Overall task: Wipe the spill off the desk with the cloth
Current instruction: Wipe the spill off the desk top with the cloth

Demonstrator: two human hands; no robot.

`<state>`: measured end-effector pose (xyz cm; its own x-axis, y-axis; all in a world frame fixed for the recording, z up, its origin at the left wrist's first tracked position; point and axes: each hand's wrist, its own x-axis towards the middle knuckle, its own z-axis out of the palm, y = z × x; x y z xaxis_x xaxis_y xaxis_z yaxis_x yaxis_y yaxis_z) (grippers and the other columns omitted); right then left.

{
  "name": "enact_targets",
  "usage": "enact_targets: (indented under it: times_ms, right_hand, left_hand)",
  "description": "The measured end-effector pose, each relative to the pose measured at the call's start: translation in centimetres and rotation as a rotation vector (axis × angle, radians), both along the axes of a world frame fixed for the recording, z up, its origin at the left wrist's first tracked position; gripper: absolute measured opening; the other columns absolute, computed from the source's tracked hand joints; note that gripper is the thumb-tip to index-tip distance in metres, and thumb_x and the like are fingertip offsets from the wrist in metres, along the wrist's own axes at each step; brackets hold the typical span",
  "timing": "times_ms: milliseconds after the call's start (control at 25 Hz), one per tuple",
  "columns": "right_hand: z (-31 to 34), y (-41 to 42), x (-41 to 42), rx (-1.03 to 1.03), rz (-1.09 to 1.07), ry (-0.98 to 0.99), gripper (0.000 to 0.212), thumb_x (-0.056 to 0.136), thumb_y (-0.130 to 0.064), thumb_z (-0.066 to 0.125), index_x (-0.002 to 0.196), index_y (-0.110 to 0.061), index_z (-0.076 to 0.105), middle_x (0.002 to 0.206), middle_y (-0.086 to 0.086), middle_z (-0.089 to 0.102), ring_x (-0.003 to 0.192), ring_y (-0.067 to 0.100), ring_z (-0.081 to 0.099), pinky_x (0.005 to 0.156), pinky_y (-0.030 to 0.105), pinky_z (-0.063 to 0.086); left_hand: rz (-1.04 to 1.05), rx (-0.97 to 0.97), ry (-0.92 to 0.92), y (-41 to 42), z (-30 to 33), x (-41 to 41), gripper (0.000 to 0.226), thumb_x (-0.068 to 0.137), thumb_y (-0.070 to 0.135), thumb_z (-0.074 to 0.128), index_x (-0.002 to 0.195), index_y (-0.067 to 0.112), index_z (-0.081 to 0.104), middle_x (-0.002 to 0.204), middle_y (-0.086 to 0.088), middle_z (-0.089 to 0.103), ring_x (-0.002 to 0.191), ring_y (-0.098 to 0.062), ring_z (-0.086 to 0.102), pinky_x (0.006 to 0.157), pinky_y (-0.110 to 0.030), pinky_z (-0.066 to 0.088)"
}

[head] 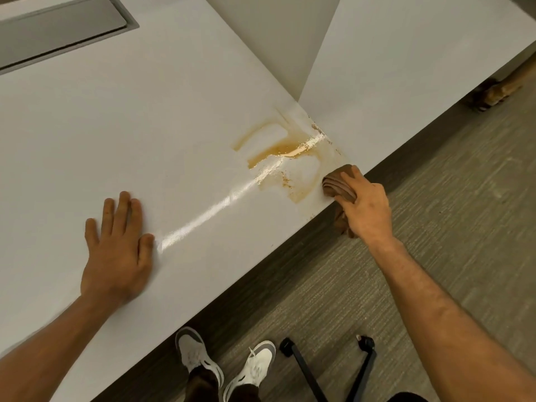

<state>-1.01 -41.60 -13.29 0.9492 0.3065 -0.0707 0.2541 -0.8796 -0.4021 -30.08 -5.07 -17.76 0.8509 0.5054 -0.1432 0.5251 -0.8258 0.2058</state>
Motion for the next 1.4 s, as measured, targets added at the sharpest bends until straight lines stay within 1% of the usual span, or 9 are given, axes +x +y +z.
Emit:
enact_targets:
  times_ms: [120, 280, 560, 680, 840, 960, 1080, 1200, 1400]
  right_hand:
    - [0.0, 1.0, -3.0, -0.045, 0.061, 0.004, 0.064, 0.091, -0.025, 0.077, 0.148, -0.029, 0.049, 0.157, -0.005, 0.041, 0.106, 0.012, 0.039, 0.089, 0.030, 0.046]
    - [0.0, 3.2, -8.2, -0.029, 0.152, -0.008, 0.062, 0.089, -0.026, 0.077, 0.146, -0.027, 0.052, 0.160, -0.007, 0.037, 0.101, 0.012, 0.041, 0.081, 0.026, 0.043]
    - [0.1, 6.9, -17.5, 0.134, 0.170, 0.046, 0.064, 0.079, -0.021, 0.087, 0.138, -0.022, 0.062, 0.154, 0.004, 0.051, 0.108, 0.025, 0.055, 0.087, 0.034, 0.053]
    - [-0.1, 7.7, -21.3, 0.169, 0.268, 0.145, 0.061, 0.082, -0.023, 0.084, 0.138, -0.027, 0.061, 0.155, -0.004, 0.049, 0.115, 0.019, 0.055, 0.094, 0.034, 0.055]
    - [2.9, 7.9, -19.3, 0.678, -0.054, 0.644, 0.054, 0.083, -0.020, 0.084, 0.126, -0.048, 0.066, 0.132, -0.022, 0.065, 0.115, 0.003, 0.066, 0.091, 0.019, 0.057]
    - [5.7, 7.7, -13.7, 0.819, -0.185, 0.576, 0.061, 0.083, -0.018, 0.082, 0.106, -0.070, 0.062, 0.120, -0.016, 0.072, 0.089, 0.007, 0.076, 0.067, 0.020, 0.061]
    - [6.2, 7.1, -6.9, 0.679, -0.285, 0.280, 0.051, 0.086, -0.024, 0.079, 0.112, -0.064, 0.063, 0.109, -0.019, 0.068, 0.085, 0.012, 0.074, 0.059, 0.025, 0.063]
    - [4.0, 6.3, -3.7, 0.342, -0.286, 0.136, 0.046, 0.090, -0.028, 0.076, 0.132, -0.040, 0.060, 0.096, -0.020, 0.055, 0.092, 0.016, 0.070, 0.081, 0.039, 0.063]
    - [1.2, 8.4, -7.7, 0.033, -0.100, 0.038, 0.065, 0.085, -0.029, 0.081, 0.142, -0.033, 0.052, 0.128, 0.004, 0.057, 0.102, 0.017, 0.055, 0.087, 0.041, 0.058]
  left_hand:
    - [0.003, -0.015, 0.000, -0.2, 0.1, 0.0, 0.069, 0.103, 0.038, 0.018, 0.165, 0.008, 0.014, 0.175, -0.011, 0.006, 0.161, -0.034, 0.002, 0.125, -0.061, 0.008]
    - [0.012, -0.011, -0.001, -0.1, 0.0, -0.2, 0.070, 0.103, 0.038, 0.017, 0.165, 0.008, 0.014, 0.176, -0.011, 0.006, 0.162, -0.034, 0.003, 0.125, -0.061, 0.008]
    - [-0.001, -0.024, 0.015, -0.1, 0.0, -0.2, 0.071, 0.103, 0.040, 0.015, 0.167, 0.011, 0.003, 0.177, -0.008, -0.003, 0.163, -0.030, -0.006, 0.128, -0.056, 0.000]
    - [-0.011, -0.030, 0.027, -0.2, -0.2, -0.5, 0.072, 0.104, 0.041, 0.014, 0.168, 0.012, -0.001, 0.177, -0.005, -0.008, 0.163, -0.027, -0.009, 0.129, -0.054, -0.004]
    - [0.005, -0.026, 0.020, -0.2, -0.5, -0.6, 0.072, 0.103, 0.041, 0.015, 0.168, 0.012, 0.002, 0.177, -0.003, -0.007, 0.163, -0.027, -0.007, 0.129, -0.054, -0.002]
    - [-0.007, -0.005, 0.013, 0.2, -0.6, -0.5, 0.071, 0.104, 0.042, 0.015, 0.168, 0.013, 0.005, 0.177, -0.004, -0.004, 0.163, -0.028, -0.004, 0.127, -0.053, -0.001]
    - [-0.016, 0.001, 0.007, 0.2, -0.7, -0.5, 0.071, 0.105, 0.043, 0.015, 0.168, 0.012, 0.006, 0.177, -0.004, -0.003, 0.163, -0.028, -0.003, 0.127, -0.054, -0.001]
    - [-0.007, -0.020, 0.005, 0.0, -0.6, -0.4, 0.072, 0.104, 0.043, 0.015, 0.168, 0.012, 0.005, 0.177, -0.003, -0.005, 0.163, -0.027, -0.006, 0.128, -0.056, 0.000]
    - [0.005, -0.063, 0.053, -0.4, 0.6, -0.1, 0.074, 0.103, 0.043, 0.013, 0.167, 0.007, 0.007, 0.176, -0.007, -0.003, 0.163, -0.031, -0.003, 0.128, -0.059, 0.003]
